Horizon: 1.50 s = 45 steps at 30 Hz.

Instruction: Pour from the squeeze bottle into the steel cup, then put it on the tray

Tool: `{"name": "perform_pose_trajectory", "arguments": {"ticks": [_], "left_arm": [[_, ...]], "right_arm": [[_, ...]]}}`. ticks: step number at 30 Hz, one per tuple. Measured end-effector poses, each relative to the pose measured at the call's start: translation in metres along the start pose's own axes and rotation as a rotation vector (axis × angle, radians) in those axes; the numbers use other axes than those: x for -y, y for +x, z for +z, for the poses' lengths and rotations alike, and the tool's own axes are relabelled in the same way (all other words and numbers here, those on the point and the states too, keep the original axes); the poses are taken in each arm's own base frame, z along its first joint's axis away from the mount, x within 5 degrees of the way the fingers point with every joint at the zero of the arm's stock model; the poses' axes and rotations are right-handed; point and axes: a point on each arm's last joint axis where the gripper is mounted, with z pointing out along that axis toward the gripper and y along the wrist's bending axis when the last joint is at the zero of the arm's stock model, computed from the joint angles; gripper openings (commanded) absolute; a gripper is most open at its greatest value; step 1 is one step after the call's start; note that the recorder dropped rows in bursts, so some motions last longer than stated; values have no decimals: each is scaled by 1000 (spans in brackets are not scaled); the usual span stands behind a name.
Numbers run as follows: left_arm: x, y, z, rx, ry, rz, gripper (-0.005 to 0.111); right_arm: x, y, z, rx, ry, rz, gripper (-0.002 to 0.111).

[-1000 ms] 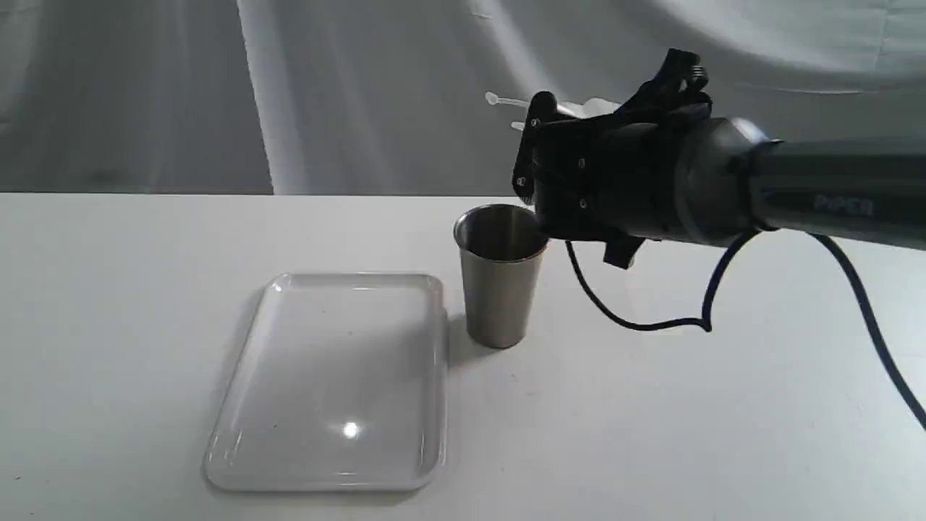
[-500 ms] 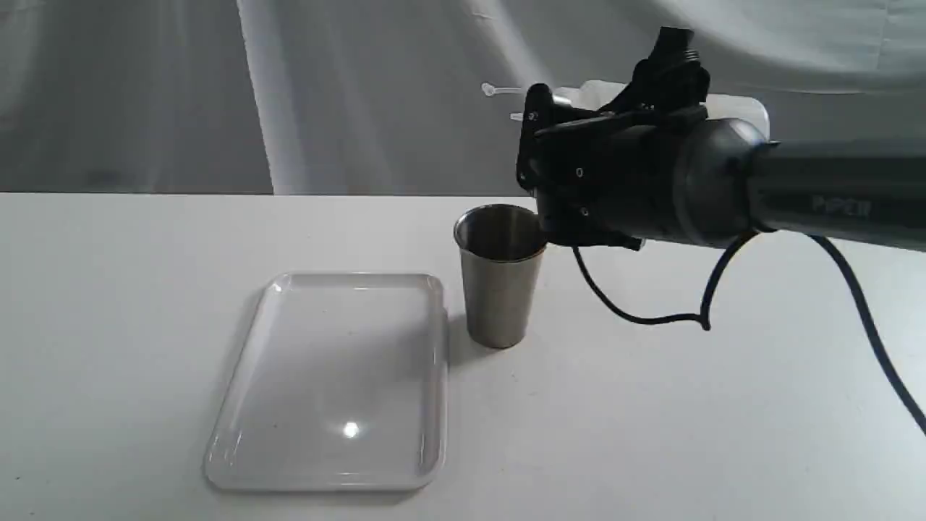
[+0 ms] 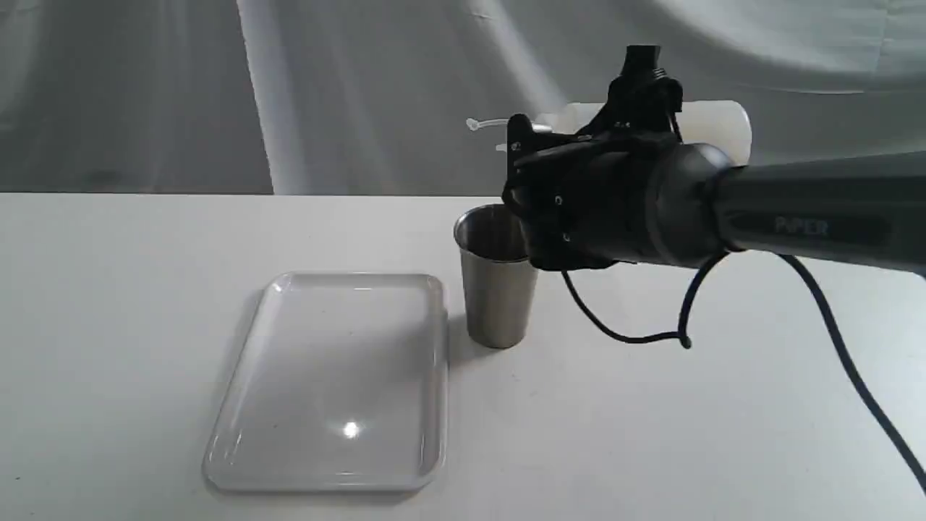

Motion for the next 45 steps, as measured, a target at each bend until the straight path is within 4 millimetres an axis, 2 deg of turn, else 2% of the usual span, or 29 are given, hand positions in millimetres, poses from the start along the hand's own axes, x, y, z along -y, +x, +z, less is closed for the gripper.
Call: {"name": "perform_pose_trajectory", "arguments": {"ticks": [27, 45], "left_arm": [[0, 0, 0, 0, 0, 0, 8], [0, 0, 0, 0, 0, 0, 8]], "right_arm": [[2, 0, 0, -10, 25, -273, 28], [8, 0, 0, -19, 90, -365, 28]]}}
